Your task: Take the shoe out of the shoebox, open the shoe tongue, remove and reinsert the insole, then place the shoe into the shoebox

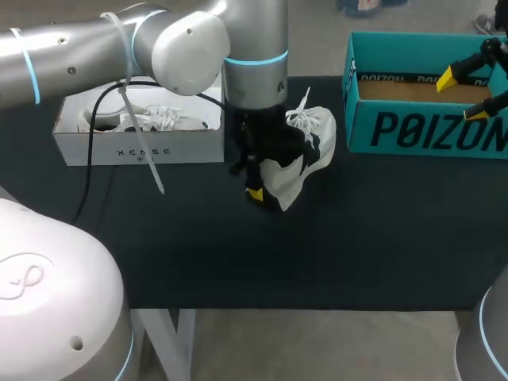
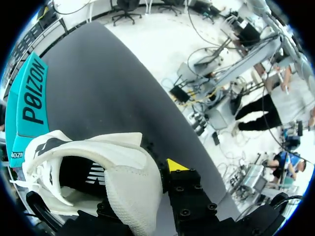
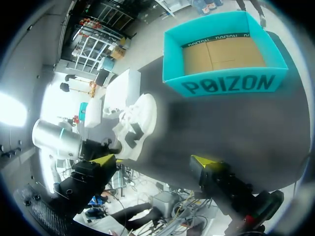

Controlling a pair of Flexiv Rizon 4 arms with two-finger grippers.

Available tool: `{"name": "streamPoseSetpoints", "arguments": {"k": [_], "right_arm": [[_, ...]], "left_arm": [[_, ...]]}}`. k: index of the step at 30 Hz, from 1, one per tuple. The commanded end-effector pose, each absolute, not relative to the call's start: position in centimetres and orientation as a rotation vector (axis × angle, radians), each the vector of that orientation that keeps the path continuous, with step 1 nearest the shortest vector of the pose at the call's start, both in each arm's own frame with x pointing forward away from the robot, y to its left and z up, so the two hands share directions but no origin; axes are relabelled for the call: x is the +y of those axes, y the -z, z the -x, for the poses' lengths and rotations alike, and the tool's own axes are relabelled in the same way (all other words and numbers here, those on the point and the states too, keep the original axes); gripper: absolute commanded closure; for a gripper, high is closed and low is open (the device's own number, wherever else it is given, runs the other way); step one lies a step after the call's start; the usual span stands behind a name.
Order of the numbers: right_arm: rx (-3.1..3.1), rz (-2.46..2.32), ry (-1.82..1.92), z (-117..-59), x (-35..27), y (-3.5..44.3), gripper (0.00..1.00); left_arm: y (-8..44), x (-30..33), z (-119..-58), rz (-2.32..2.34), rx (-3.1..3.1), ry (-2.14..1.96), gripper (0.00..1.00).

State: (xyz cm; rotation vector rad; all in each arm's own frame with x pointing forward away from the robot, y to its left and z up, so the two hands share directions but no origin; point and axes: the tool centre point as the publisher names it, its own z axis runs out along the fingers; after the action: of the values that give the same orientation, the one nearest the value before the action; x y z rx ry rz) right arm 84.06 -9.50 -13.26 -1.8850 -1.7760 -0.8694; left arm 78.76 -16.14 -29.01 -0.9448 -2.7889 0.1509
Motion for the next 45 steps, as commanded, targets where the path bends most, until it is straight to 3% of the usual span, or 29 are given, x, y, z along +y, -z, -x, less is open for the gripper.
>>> {"name": "streamPoseSetpoints", "arguments": {"k": [1, 10, 33, 41, 45], "right_arm": [[-1.775, 1.888, 0.868, -84.0, -9.5, 13.3, 0.0], [-1.775, 1.888, 0.868, -84.0, -9.5, 13.3, 0.0], [-1.775, 1.888, 0.868, -84.0, -9.5, 13.3, 0.0], [-1.775, 1.888, 0.868, -84.0, -9.5, 13.3, 0.0], [-1.775, 1.888, 0.868, -84.0, -9.5, 13.3, 0.0]], "left_arm": [[26.1, -12.8, -80.4, 1.09, -2.728, -0.179, 1.0], [23.0, -6.3, -85.5, 1.608, -2.31, -0.052, 1.0], [23.0, -6.3, -85.5, 1.608, -2.31, -0.052, 1.0], [21.0, -0.2, -87.5, 2.039, -2.125, -0.003, 1.0], [21.2, 4.4, -89.6, 2.004, -2.151, 0.024, 1.0]]}}
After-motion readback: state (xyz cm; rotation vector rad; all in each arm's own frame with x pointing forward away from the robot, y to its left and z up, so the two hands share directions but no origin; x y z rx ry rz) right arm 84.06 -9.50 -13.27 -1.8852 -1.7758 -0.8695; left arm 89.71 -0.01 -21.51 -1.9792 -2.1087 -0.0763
